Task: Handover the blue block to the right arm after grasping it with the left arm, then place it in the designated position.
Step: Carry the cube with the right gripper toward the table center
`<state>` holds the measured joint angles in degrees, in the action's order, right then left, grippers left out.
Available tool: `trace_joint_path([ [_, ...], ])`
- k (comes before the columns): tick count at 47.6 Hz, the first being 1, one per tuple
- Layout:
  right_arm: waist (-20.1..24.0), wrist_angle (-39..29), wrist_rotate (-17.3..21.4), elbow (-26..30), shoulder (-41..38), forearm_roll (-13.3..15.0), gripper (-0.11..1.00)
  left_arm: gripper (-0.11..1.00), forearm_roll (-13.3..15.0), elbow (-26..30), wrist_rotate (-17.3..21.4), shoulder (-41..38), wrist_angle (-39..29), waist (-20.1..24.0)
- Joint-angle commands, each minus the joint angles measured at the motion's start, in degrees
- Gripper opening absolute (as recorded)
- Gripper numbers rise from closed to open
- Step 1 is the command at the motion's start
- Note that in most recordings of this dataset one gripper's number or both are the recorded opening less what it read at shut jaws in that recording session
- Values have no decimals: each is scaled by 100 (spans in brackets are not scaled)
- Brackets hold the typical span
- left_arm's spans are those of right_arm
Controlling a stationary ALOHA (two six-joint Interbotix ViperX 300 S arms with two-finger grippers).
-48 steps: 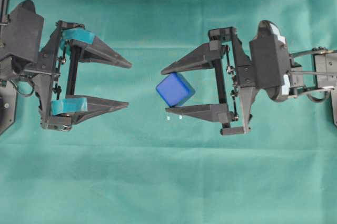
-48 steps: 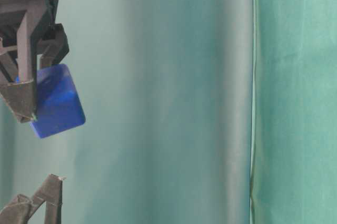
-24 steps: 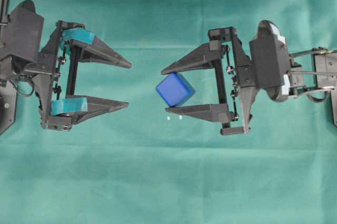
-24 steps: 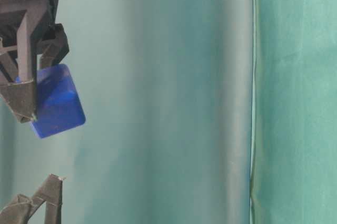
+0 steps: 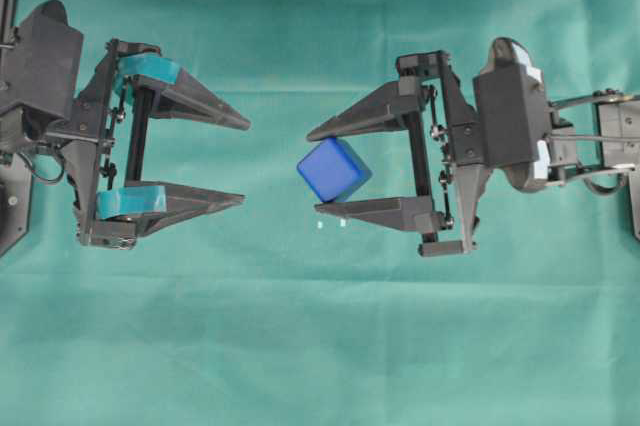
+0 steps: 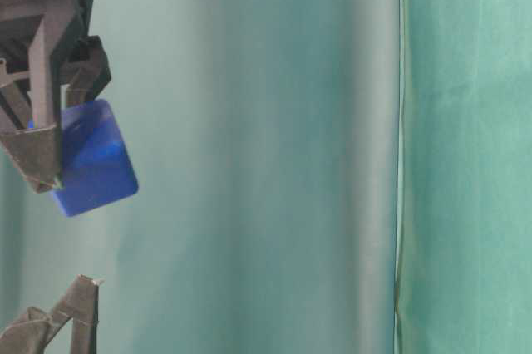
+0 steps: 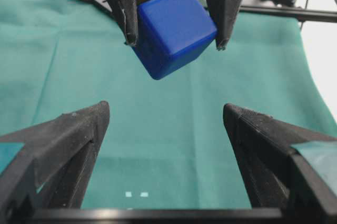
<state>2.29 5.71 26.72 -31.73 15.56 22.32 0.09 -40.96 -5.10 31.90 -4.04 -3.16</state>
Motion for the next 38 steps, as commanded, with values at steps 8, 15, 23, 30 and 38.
trace_joint_path([
  [8,9,-334,53,185,141,-53,64,100,0,97,0,35,26,-9],
  [15,18,-686,132,193,132,-62,64,100,0,97,0,26,26,-9],
  [23,70,-1178,299,193,123,-62,64,100,-9,97,9,26,26,-9],
  [30,141,-1670,483,193,97,-62,64,100,0,97,18,35,26,-9],
  [38,193,-2268,747,193,44,-62,64,100,0,97,9,26,26,-9],
])
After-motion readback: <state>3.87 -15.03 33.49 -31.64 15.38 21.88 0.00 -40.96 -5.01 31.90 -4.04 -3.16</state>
